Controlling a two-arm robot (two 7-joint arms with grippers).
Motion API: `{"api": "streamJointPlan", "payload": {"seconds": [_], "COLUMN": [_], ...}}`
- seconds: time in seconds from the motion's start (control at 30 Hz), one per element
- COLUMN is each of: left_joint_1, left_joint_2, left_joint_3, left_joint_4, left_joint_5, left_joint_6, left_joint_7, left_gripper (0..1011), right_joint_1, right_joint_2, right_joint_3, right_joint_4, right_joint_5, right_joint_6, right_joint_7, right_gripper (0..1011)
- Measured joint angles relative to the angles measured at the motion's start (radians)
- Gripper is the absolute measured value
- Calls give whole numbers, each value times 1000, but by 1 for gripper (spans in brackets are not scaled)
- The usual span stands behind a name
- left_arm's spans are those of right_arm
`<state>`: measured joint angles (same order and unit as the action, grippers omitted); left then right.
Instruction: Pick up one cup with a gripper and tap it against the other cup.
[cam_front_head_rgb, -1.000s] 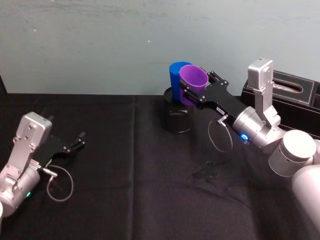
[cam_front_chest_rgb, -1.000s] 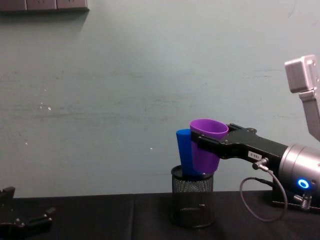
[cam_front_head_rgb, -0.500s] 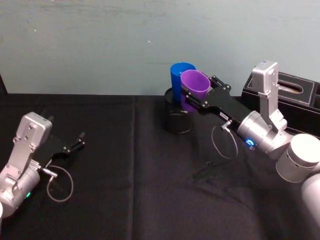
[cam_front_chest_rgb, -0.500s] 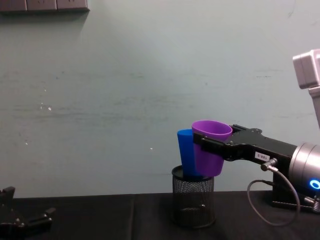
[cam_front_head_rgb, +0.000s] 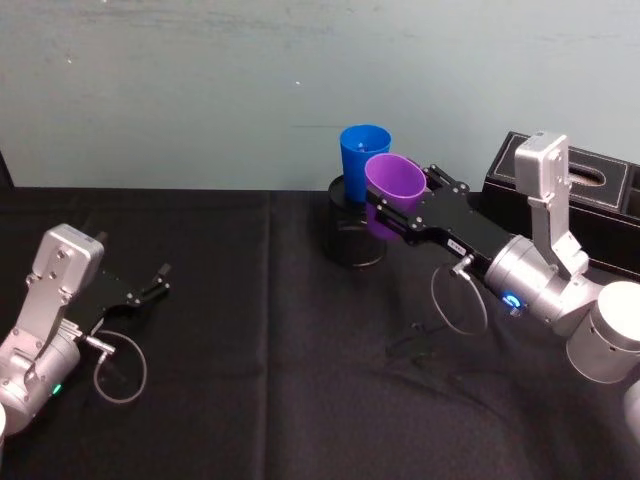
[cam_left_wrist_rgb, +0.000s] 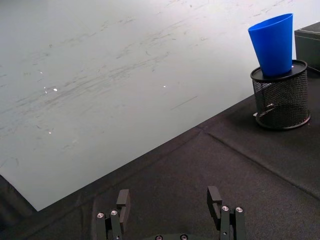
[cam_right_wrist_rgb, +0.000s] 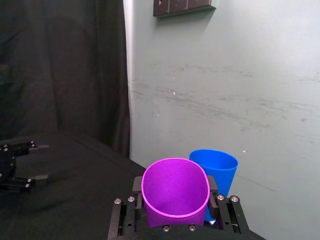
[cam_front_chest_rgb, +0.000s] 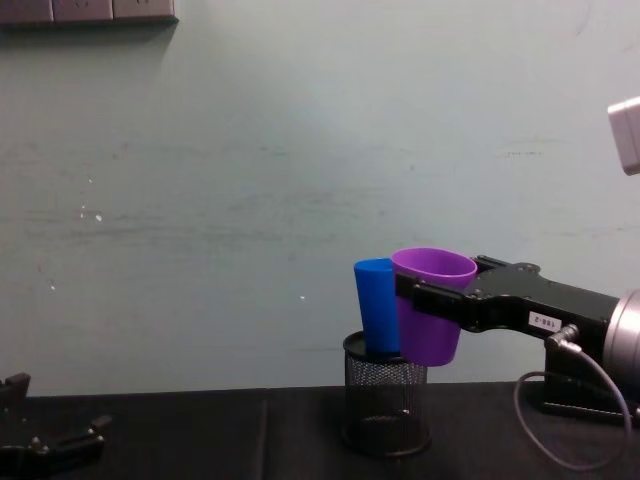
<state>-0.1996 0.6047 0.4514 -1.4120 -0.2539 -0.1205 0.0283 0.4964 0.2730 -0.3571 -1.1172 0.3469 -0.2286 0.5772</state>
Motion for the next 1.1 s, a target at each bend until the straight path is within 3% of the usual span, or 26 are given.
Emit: {"api": "streamJointPlan", "payload": {"seconds": [0.43,1.1], "left_joint_1": [0,0], "left_joint_2": [0,0], "left_joint_3": [0,0], "left_joint_4": [0,0], "left_joint_5": [0,0], "left_joint_6": [0,0], "left_joint_7": [0,0], "left_gripper": [1012,1011], "right_joint_1": [-52,-47], "right_joint_2": [39,35], "right_joint_3": [-4,-3], "right_joint_4": [-83,-74], "right_joint_5": [7,7], "right_joint_6": [37,33], "right_joint_7": [-27,-25], "right_gripper": [724,724]}}
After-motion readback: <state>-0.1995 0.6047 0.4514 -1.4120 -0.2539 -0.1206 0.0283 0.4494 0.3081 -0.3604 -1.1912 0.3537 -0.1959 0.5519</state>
